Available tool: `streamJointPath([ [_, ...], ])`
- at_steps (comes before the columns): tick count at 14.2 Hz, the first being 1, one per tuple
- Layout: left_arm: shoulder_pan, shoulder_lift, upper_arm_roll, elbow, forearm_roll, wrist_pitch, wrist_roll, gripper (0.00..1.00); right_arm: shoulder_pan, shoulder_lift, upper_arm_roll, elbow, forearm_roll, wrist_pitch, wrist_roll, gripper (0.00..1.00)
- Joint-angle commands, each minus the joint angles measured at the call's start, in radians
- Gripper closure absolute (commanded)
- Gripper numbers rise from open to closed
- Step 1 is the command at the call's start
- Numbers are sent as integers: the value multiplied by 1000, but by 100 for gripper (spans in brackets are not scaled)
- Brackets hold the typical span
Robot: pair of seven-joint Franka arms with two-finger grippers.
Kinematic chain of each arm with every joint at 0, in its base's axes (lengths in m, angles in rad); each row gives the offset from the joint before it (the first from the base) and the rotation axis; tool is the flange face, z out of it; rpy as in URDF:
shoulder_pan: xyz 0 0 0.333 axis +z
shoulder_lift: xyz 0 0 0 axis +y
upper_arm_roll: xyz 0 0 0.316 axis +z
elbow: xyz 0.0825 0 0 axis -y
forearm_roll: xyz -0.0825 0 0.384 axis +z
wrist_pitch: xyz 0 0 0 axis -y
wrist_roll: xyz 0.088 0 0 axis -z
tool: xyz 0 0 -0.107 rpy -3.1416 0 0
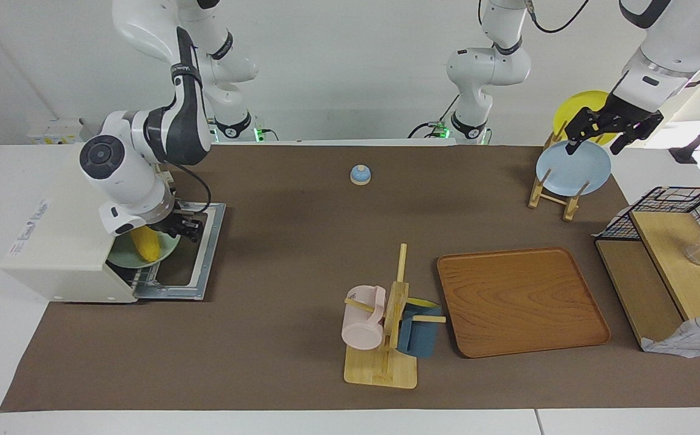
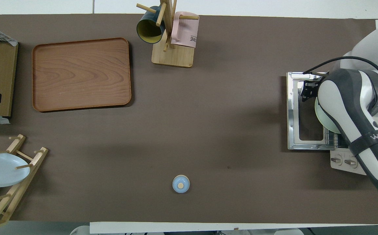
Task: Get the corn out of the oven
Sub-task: 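Grasp the green plate with the right gripper and pull it out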
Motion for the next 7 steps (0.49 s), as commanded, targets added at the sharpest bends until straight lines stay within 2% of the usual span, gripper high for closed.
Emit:
streamJointPath([
  [1, 0, -16, 2, -12, 2, -11, 5, 0, -43, -31, 9, -69, -19, 52, -78, 48],
  [3, 0, -16, 2, -12, 2, -11, 5, 0, -49, -45, 8, -118, -24, 118, -100, 53],
  [7, 0, -16, 2, -12, 2, -10, 5, 0, -40, -36, 9, -136, -34, 158, -101, 59],
])
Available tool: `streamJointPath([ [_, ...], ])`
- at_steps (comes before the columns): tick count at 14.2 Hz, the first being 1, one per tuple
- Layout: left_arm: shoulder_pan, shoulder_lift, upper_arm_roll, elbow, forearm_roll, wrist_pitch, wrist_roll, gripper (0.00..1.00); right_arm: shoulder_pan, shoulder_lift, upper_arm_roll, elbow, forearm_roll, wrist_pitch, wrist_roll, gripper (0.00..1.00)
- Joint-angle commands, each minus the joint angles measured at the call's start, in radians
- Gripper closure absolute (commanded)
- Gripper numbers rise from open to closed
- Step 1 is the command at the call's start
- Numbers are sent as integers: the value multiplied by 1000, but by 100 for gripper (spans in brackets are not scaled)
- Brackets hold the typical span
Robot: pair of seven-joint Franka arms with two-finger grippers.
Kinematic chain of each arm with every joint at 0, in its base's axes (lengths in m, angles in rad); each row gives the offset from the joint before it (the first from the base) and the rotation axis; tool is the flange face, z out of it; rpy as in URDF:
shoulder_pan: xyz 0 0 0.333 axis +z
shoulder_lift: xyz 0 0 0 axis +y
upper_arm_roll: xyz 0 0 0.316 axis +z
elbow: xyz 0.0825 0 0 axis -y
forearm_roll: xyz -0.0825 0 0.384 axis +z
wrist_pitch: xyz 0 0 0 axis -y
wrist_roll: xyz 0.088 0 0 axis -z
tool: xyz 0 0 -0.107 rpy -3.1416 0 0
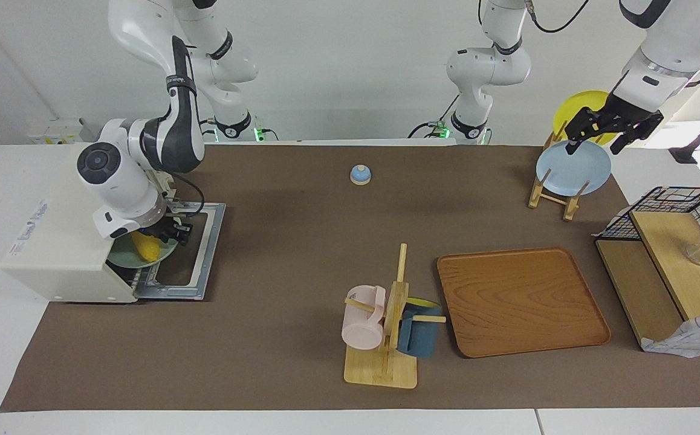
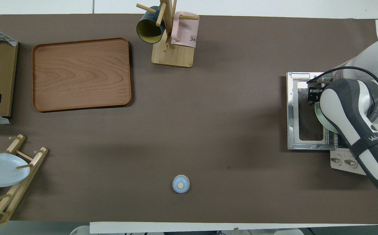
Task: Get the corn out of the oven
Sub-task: 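Grasp the green plate with the right gripper and pull it out, then carry the plate with corn to the table center and lower it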
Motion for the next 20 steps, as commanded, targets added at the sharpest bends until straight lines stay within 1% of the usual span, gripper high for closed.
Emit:
streamJointPath([
  [1, 0, -16, 2, -12, 2, -10, 5, 0, 1, -27, 7, -46, -23, 37, -16, 68],
  [2, 0, -16, 2, -12, 2, -11, 5, 0, 4, -27, 8, -45, -64, 31, -24, 82],
  [3, 0, -16, 2, -12, 2, -11, 5, 0, 21, -27, 10, -43, -110, 26, -32, 94],
  [4, 0, -16, 2, -12, 2, -11, 5, 0, 35, -27, 10, -42, -126, 23, -32, 99],
  [6, 0, -16, 2, -11, 2, -11, 5, 0, 67, -26, 10, -31, -144, 11, -30, 100],
  [7, 0, -16, 2, -12, 2, -11, 5, 0, 88, -18, 10, -4, -158, -14, -30, 100],
  [8, 0, -16, 2, -11, 2, -11, 5, 0, 119, 0, 11, 47, -160, -47, -23, 100],
  [9, 0, -16, 2, -12, 2, -11, 5, 0, 171, 23, 13, 120, -155, -105, -7, 100],
  [10, 0, -16, 2, -12, 2, -11, 5, 0, 240, 61, 13, 235, -144, -186, 64, 100],
  [11, 0, -16, 2, -12, 2, -10, 5, 0, 301, 122, 16, 357, -138, -265, 158, 100],
  [12, 0, -16, 2, -12, 2, -11, 5, 0, 373, 211, 16, 517, -97, -373, 256, 100],
  [13, 0, -16, 2, -12, 2, -11, 5, 0, 442, 312, 19, 685, -50, -452, 343, 100],
  [14, 0, -16, 2, -12, 2, -11, 5, 0, 499, 388, 19, 807, -22, -478, 453, 100],
  [15, 0, -16, 2, -11, 2, -10, 5, 0, 544, 438, 31, 860, -3, -474, 565, 100],
  [16, 0, -16, 2, -12, 2, -11, 5, 0, 578, 469, 59, 871, 1, -433, 639, 100],
  [18, 0, -16, 2, -12, 2, -11, 5, 0, 616, 512, 128, 866, 21, -307, 784, 100],
  [20, 0, -16, 2, -12, 2, -11, 5, 0, 641, 536, 136, 856, 24, -258, 815, 100],
])
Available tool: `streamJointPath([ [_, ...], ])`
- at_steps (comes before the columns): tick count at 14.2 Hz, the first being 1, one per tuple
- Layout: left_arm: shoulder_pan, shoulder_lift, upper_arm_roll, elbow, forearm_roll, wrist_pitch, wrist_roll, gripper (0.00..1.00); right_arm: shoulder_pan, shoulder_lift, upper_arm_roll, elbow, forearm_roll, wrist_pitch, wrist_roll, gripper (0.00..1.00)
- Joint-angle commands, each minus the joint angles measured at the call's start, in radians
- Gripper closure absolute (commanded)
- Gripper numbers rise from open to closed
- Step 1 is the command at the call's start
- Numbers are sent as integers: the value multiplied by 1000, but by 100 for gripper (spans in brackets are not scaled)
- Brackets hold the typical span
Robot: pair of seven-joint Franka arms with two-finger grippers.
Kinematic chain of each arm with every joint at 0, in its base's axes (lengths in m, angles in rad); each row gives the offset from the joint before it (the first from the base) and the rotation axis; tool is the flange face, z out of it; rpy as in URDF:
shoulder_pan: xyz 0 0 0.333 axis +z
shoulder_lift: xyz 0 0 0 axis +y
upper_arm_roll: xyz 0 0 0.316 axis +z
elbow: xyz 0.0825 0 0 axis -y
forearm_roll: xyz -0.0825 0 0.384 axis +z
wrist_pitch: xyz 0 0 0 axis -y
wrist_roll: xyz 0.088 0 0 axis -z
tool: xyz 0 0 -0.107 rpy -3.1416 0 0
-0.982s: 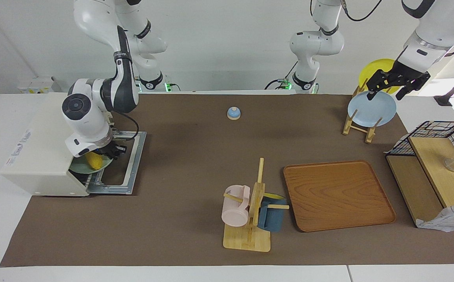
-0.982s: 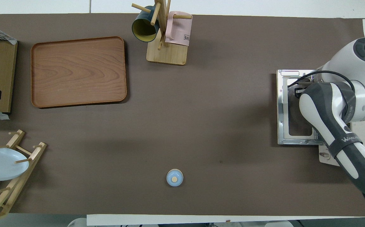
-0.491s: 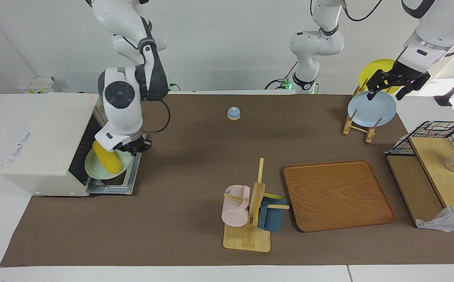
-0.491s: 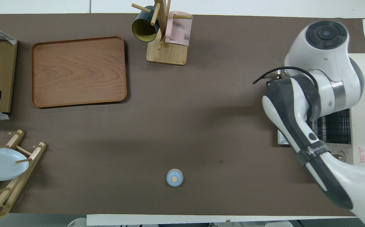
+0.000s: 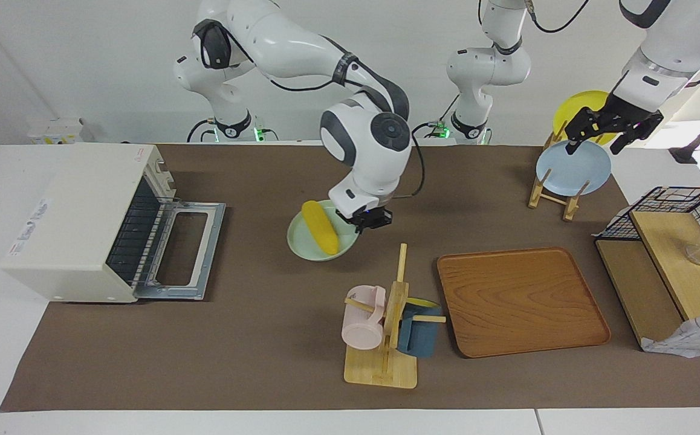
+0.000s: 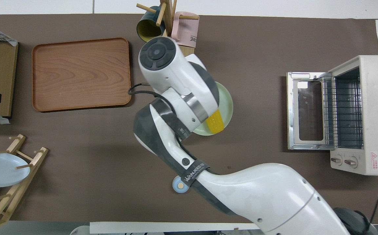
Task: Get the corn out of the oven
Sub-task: 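Carry the plate with corn to the table center and lower it, then grasp the yellow corn with the left gripper while the right gripper withdraws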
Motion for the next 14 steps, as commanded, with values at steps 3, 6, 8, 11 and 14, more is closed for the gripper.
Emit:
streamJointPath([
  [3, 1, -27, 2, -23, 2, -39, 2, 0, 13, 43, 16, -45, 29, 148, 47, 97],
  [6, 0, -102, 2, -163, 2, -22, -54, 0, 3, 42, 17, -39, 49, 136, 51, 45],
  [8, -20, -191, -13, -381, 0, 173, -61, 0, 0, 25, 16, 19, 72, 99, 52, 44],
  [11, -184, -156, -44, -503, -6, 373, -307, 0, -111, -54, 8, -38, 50, 61, -79, 40],
  [14, -421, 26, -45, -502, -7, 635, -674, 0, -253, -197, 7, -270, 44, 73, -250, 54],
])
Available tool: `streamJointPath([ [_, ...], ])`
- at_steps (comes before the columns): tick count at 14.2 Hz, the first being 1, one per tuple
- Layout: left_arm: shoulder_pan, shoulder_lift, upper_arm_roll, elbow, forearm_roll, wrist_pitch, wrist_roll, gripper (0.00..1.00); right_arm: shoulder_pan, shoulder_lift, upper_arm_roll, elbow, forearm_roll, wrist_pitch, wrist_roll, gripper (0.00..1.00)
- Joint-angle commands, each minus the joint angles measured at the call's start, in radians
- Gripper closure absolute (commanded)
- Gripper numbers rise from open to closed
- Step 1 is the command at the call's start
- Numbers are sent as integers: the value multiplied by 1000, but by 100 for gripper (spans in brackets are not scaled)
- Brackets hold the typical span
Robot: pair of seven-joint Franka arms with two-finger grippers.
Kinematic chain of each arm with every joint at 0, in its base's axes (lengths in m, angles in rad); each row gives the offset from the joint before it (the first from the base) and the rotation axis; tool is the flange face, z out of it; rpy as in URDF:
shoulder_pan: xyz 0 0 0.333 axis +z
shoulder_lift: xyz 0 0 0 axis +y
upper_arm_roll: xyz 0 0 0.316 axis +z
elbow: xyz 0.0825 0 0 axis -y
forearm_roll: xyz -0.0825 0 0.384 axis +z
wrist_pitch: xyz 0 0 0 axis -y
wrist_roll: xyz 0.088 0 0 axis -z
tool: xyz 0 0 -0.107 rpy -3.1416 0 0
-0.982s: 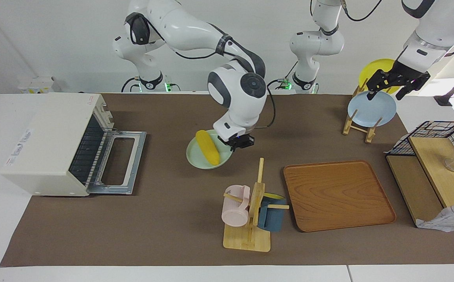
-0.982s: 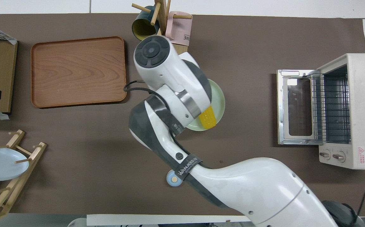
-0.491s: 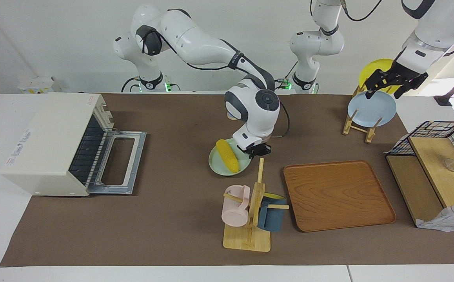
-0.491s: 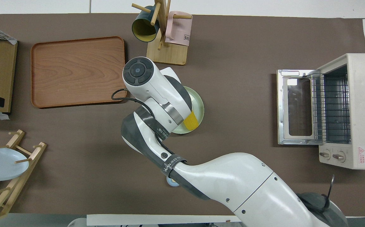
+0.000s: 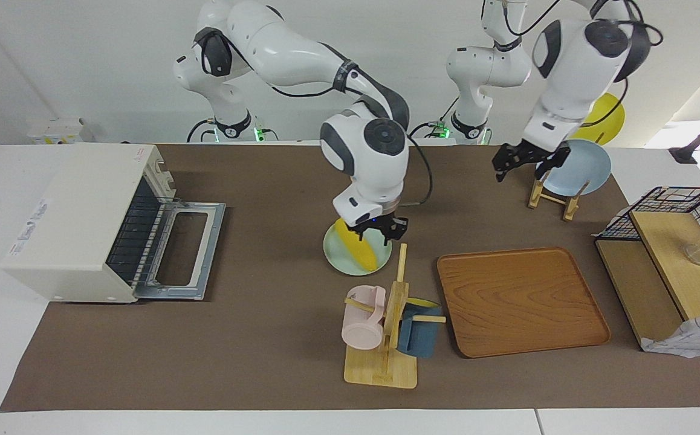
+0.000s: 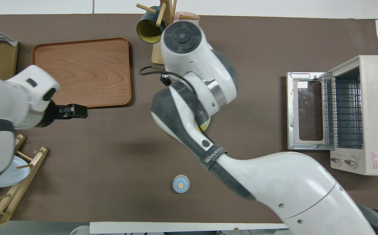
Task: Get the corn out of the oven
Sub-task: 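Grasp the yellow corn with the left gripper while the right gripper withdraws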
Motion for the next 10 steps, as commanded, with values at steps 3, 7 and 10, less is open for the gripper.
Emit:
streamJointPath([
  [3, -264, 324, 10, 105, -24, 332, -577, 2, -234, -192, 17, -416, -51, 74, -258, 72],
  [7, -352, 496, 10, 232, -28, 388, -775, 3, -333, -257, 15, -650, -111, 249, -366, 83],
  [10, -390, 583, 12, 272, -24, 447, -805, 5, -380, -265, 17, -681, -173, 252, -444, 94],
])
